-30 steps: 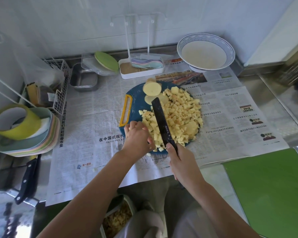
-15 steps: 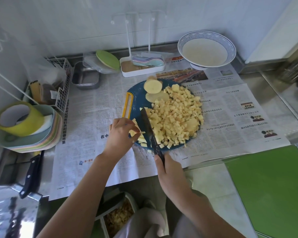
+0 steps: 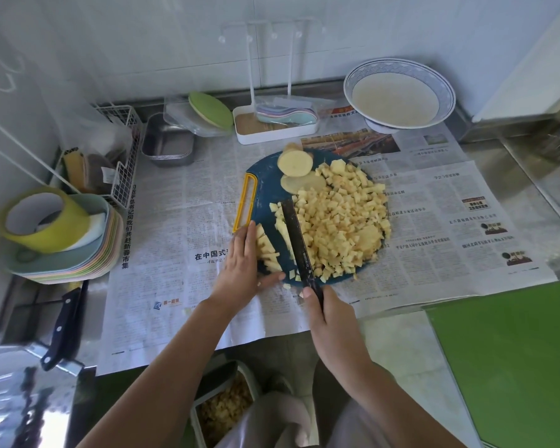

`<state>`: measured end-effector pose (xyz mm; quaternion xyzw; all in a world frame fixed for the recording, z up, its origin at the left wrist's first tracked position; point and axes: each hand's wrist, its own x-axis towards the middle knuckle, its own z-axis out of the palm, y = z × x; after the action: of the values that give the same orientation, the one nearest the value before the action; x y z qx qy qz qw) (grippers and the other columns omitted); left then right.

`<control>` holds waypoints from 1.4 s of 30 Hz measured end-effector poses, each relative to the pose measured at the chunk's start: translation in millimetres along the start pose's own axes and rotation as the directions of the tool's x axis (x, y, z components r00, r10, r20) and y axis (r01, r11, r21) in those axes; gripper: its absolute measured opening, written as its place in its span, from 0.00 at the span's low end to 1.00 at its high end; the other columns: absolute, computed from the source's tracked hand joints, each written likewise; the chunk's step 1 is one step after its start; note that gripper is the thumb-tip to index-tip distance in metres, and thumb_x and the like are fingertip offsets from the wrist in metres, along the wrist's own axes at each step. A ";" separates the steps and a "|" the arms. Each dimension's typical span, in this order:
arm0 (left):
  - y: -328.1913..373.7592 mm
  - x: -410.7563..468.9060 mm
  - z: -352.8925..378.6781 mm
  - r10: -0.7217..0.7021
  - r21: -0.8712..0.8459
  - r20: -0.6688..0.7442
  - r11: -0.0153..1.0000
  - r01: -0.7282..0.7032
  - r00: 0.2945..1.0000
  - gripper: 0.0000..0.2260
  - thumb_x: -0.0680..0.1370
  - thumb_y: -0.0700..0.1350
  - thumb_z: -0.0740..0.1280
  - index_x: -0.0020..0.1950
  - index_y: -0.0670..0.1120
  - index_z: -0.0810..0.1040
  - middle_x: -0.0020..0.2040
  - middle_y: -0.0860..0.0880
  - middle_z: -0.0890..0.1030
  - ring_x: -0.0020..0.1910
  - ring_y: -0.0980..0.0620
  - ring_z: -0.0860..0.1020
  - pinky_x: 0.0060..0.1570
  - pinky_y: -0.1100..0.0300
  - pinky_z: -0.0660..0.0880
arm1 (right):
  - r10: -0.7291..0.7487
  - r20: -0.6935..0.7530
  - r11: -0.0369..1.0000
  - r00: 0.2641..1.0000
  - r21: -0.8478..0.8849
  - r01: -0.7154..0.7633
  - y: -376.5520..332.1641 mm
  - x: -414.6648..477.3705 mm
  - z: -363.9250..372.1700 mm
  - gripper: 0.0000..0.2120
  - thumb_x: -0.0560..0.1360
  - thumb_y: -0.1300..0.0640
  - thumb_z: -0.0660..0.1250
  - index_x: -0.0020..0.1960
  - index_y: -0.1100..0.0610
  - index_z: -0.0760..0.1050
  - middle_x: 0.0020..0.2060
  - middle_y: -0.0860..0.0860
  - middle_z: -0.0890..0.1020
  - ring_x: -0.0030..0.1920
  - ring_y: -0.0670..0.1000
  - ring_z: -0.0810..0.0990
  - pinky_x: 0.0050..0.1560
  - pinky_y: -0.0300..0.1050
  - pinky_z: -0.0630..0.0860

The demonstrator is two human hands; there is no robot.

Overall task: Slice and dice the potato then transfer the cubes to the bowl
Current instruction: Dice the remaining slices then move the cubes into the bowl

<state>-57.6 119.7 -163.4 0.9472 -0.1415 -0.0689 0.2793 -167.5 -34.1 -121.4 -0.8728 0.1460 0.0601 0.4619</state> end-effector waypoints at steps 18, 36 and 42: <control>1.2 1.4 7.4 -0.083 -0.289 -0.194 0.957 0.023 0.977 0.36 0.75 0.64 0.52 0.77 0.44 0.55 0.71 0.43 0.63 0.71 0.46 0.62 0.66 0.56 0.62 | -0.131 0.040 0.967 0.991 -0.215 0.136 -11.8 4.8 10.4 0.11 0.81 0.45 0.52 0.48 0.51 0.66 0.34 0.47 0.76 0.34 0.47 0.77 0.33 0.40 0.70; 8.9 31.5 40.6 -0.171 -0.131 -0.529 0.984 0.120 0.831 0.12 0.79 0.45 0.56 0.48 0.36 0.72 0.45 0.38 0.73 0.44 0.40 0.71 0.48 0.56 0.65 | -0.012 0.102 0.990 0.995 -0.137 0.026 -7.4 20.0 17.9 0.17 0.82 0.45 0.51 0.47 0.54 0.71 0.34 0.49 0.76 0.35 0.47 0.75 0.35 0.41 0.68; 8.5 30.8 42.1 -0.164 -0.145 -0.530 0.984 0.102 0.832 0.12 0.79 0.46 0.55 0.47 0.38 0.71 0.45 0.39 0.72 0.45 0.43 0.71 0.45 0.58 0.67 | 0.045 0.173 0.998 0.984 0.036 -0.052 -6.7 26.5 7.9 0.19 0.82 0.45 0.53 0.38 0.55 0.68 0.25 0.48 0.69 0.24 0.46 0.68 0.30 0.42 0.63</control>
<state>-39.0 82.0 -195.5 0.9188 0.0130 0.1737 0.3543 -140.0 -29.3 -127.0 -0.8510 0.1279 0.1435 0.4887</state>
